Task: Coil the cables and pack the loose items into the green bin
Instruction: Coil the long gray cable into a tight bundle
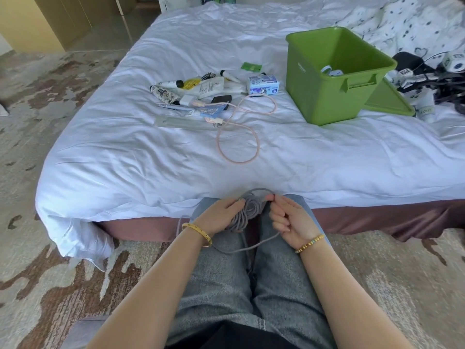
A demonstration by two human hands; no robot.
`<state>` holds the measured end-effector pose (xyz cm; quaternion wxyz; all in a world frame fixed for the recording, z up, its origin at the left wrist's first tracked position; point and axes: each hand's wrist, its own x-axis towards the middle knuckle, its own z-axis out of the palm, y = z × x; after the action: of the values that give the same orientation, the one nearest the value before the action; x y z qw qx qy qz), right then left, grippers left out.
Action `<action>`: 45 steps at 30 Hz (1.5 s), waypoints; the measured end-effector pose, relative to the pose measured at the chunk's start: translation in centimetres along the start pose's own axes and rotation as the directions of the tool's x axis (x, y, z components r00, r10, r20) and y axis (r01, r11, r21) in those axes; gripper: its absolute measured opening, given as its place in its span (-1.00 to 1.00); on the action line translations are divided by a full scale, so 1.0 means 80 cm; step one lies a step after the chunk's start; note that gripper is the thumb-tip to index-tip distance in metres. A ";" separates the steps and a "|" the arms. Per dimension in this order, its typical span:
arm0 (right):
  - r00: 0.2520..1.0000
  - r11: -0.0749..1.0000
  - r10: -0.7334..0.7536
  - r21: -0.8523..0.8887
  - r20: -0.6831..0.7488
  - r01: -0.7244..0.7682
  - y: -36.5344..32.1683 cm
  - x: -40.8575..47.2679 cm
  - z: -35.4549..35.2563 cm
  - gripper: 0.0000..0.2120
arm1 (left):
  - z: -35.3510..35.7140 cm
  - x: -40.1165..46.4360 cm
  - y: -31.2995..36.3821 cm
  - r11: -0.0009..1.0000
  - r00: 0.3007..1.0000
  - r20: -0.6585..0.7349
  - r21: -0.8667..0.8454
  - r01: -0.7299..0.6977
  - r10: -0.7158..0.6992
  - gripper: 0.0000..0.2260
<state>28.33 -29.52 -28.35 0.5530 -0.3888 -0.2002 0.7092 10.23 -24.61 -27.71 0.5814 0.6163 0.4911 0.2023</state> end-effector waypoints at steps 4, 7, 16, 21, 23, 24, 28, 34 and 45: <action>0.996 0.995 -0.039 0.084 -0.086 0.046 0.000 0.006 0.000 -0.76 | -0.005 -0.004 -0.004 0.967 0.997 0.077 -0.248 0.050 -0.032 -0.79; 0.999 0.999 0.001 -0.033 -0.051 -0.003 0.004 0.005 0.004 -0.80 | -0.009 -0.004 -0.007 0.854 0.999 -0.002 -0.519 0.046 -0.054 -0.76; 0.965 0.886 0.251 -0.419 0.072 -0.199 0.016 -0.002 0.023 -0.61 | 0.008 0.012 0.000 0.580 0.956 -0.226 -0.811 -0.079 -0.186 -0.66; 0.935 0.762 0.347 -0.603 0.073 -0.236 0.022 -0.003 0.027 -0.58 | 0.008 0.009 -0.001 0.600 0.990 -0.069 -0.800 0.020 -0.126 -0.58; 0.928 0.731 0.364 -0.642 0.082 -0.230 0.023 -0.003 0.027 -0.58 | 0.010 0.008 0.000 0.576 0.988 -0.073 -0.818 0.019 -0.137 -0.61; 0.926 0.722 0.369 -0.654 0.085 -0.228 0.024 -0.003 0.027 -0.58 | 0.011 0.010 0.000 0.588 0.981 -0.109 -0.809 0.008 -0.163 -0.62; 0.924 0.740 0.371 -0.630 0.093 -0.234 0.026 -0.002 0.026 -0.69 | 0.014 0.018 0.000 0.662 0.937 -0.290 -0.744 -0.092 -0.195 -0.74; 0.950 0.856 0.297 -0.468 0.095 -0.221 0.021 -0.002 0.019 -0.83 | -0.014 0.020 -0.012 0.801 0.855 -0.495 -0.570 -0.184 -0.156 -0.83; 0.999 0.998 -0.018 -0.063 -0.028 0.017 0.007 -0.001 0.014 -0.79 | -0.020 0.024 -0.009 0.973 0.885 -0.461 -0.225 -0.046 -0.065 -0.78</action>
<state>27.11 -29.60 -28.01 0.5494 -0.4141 -0.2181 0.6921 9.44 -22.28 -28.62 0.5149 0.4762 0.5924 0.3964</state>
